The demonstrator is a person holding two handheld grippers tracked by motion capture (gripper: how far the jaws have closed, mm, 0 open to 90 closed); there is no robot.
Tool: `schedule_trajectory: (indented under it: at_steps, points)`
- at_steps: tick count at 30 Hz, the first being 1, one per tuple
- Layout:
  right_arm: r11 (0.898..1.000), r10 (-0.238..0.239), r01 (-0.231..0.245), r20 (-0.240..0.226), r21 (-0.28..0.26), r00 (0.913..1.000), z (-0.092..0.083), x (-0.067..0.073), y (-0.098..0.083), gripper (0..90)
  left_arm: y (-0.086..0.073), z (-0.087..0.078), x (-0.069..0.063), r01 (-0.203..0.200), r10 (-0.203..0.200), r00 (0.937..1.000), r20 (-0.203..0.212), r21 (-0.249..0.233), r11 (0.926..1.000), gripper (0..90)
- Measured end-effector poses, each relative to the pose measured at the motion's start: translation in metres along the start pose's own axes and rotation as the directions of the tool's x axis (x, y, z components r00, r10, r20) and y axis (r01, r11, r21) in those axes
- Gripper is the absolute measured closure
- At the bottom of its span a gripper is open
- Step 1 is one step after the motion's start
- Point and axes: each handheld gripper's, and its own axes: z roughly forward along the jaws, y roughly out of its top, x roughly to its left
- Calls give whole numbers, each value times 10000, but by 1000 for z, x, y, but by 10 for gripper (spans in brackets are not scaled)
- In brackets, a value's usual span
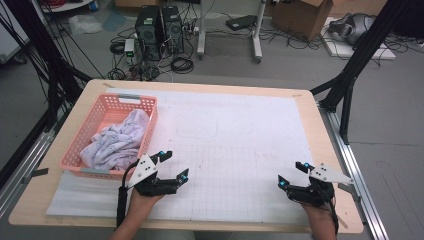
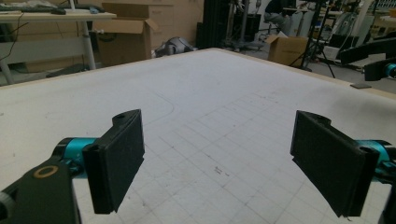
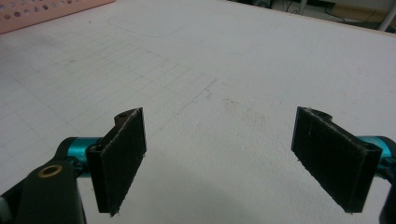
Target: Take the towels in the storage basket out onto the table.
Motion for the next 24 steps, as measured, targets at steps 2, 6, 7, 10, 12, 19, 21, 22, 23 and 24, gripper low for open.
schedule_trajectory:
  at_steps: [2, 6, 7, 10, 12, 19, 21, 22, 23, 24]
  points:
    - [10000, 15, -15, -26, -11, 10000, 0, 0, 0, 172, 0, 0, -1, -34, 34, 10000, -24, 36, 10000, 177]
    - [9999, 97, -97, -76, 28, 9999, 2, -1, -1, 171, 0, 1, -2, -65, 65, 10000, 12, 77, 9999, 175]
    - [9999, 103, -103, -84, 69, 9999, 2, -1, -1, 172, 0, 1, -3, -68, 68, 10000, 35, 110, 9999, 177]
    - [10000, 81, -81, -81, 11, 9999, 2, -1, 0, 173, 0, 1, -4, -68, 67, 9999, 127, 147, 9999, 176]
    - [9999, 150, -150, -69, 36, 9999, 2, -1, 0, 179, 0, 1, -4, -143, 140, 9998, 145, 160, 9998, 175]
    - [9988, 464, -468, 235, 135, 9986, -2, -1, -2, 191, 3, 3, -7, 65, -67, 10000, 51, 379, 9993, 170]
    - [9985, 521, -524, 284, 126, 9982, -3, -1, -2, 191, 3, 3, -8, 143, -151, 9997, 213, 397, 9991, 169]
    - [9980, 617, -621, 270, 152, 9977, -4, -2, -2, 191, 4, 3, -8, 243, -254, 9993, 261, 423, 9988, 169]
    - [9978, 630, -634, 258, 179, 9977, -4, -2, -2, 188, 5, 3, -8, 276, -294, 9988, 385, 467, 9985, 171]
    - [9980, 608, -612, 281, 161, 9978, -3, -3, -2, 182, 5, 3, -8, 307, -333, 9981, 523, 496, 9983, 172]
